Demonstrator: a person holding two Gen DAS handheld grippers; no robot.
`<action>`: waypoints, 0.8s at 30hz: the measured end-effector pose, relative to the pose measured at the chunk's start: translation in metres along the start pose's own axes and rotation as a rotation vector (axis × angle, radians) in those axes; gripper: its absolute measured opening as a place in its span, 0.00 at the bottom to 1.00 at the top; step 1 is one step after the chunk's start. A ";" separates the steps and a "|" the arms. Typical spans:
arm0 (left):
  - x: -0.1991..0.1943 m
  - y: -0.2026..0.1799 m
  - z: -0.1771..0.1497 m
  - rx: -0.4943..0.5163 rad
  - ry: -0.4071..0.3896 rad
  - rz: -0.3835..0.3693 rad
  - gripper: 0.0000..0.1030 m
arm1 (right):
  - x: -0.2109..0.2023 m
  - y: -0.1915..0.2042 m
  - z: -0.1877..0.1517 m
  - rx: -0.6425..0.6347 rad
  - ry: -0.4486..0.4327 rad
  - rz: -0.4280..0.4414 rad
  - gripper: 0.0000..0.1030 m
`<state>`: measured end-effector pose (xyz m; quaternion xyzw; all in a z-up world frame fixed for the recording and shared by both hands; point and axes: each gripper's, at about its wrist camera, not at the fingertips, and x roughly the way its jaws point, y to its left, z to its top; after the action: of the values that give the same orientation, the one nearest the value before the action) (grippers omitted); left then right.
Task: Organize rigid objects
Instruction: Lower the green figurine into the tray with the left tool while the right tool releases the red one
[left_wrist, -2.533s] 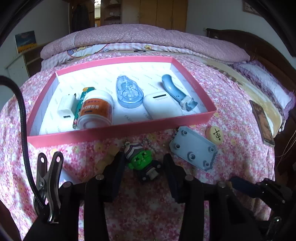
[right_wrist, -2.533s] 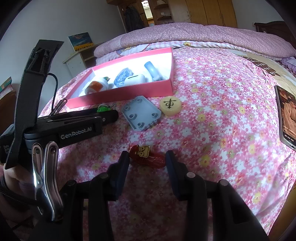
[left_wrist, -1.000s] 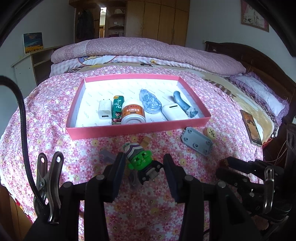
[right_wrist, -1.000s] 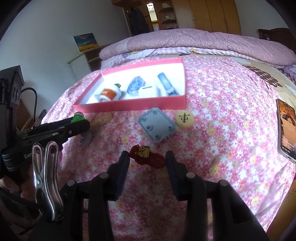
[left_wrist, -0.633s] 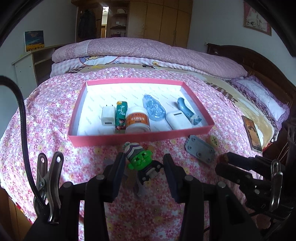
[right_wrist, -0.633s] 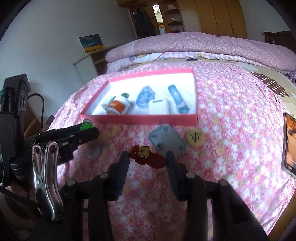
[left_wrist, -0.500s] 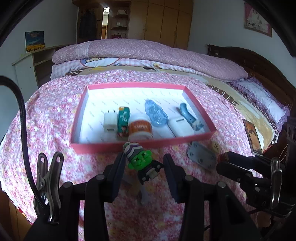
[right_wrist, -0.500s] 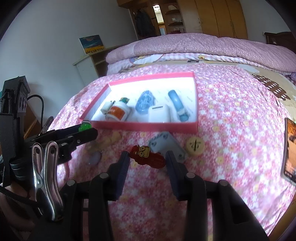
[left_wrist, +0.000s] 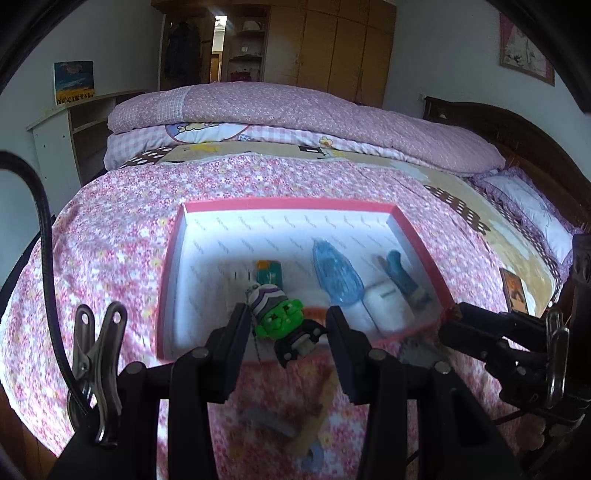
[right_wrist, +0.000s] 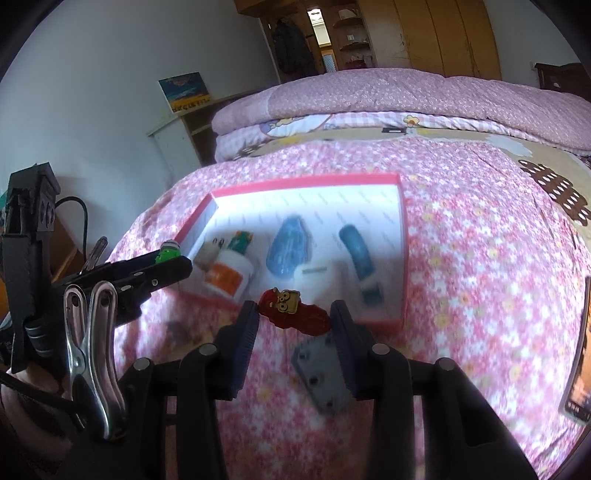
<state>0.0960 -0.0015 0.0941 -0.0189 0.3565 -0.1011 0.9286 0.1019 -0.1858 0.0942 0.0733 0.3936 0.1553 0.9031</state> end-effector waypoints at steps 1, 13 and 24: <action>0.002 0.001 0.002 -0.001 0.000 0.000 0.43 | 0.003 0.000 0.004 0.002 -0.003 0.001 0.40; 0.041 0.016 0.043 -0.020 0.002 0.037 0.43 | 0.034 -0.012 0.043 0.016 -0.016 -0.015 0.40; 0.082 0.018 0.052 -0.020 0.046 0.049 0.44 | 0.057 -0.024 0.062 0.024 -0.015 -0.045 0.40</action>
<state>0.1933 -0.0020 0.0772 -0.0169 0.3793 -0.0753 0.9221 0.1894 -0.1894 0.0906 0.0764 0.3900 0.1297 0.9084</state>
